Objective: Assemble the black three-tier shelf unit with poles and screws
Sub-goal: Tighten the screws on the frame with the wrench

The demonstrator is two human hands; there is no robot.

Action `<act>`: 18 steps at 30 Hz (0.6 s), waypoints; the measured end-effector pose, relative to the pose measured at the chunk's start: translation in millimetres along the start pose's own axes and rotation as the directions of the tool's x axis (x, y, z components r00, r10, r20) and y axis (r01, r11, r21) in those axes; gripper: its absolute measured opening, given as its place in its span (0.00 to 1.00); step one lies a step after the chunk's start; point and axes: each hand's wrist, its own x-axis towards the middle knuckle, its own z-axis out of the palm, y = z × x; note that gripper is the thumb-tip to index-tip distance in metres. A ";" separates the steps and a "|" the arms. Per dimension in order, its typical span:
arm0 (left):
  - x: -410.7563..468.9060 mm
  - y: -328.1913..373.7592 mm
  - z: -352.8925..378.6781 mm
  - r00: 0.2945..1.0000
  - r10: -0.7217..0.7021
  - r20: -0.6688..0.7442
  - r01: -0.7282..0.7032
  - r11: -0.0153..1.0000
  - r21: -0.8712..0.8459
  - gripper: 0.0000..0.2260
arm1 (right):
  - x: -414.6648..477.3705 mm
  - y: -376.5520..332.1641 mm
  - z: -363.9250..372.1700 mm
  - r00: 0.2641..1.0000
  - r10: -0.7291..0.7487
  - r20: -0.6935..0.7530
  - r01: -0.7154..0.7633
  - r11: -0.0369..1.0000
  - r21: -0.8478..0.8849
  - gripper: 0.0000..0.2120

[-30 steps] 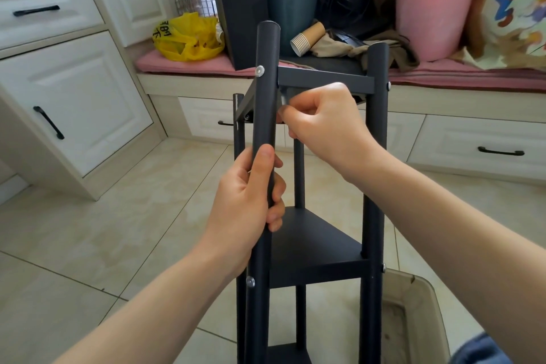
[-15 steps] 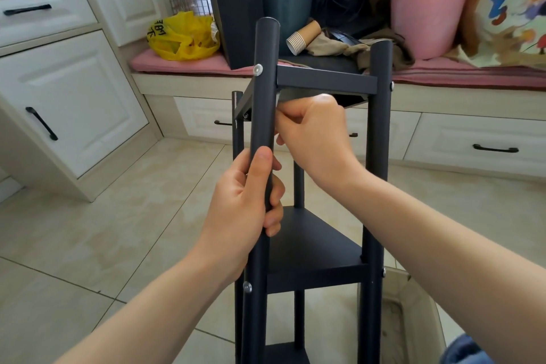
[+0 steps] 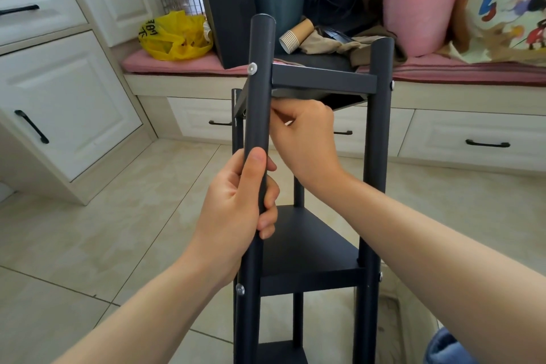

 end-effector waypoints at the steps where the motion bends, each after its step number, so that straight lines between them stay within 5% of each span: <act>1: 0.3 0.0 -0.3 1.000 -0.001 -0.007 0.001 1.000 0.003 0.17 | 0.7 0.0 -1.3 1.000 0.007 0.012 -0.007 1.000 0.001 0.12; 8: 1.5 0.2 1.5 1.000 -0.009 -0.004 0.009 1.000 -0.007 0.17 | 0.0 -4.0 -14.9 0.981 0.159 0.115 -0.163 0.986 0.035 0.19; 18: 1.3 -0.3 0.8 1.000 -0.006 -0.006 0.006 1.000 0.001 0.17 | 10.2 -16.2 -35.0 0.977 0.109 0.184 -0.115 0.993 0.022 0.13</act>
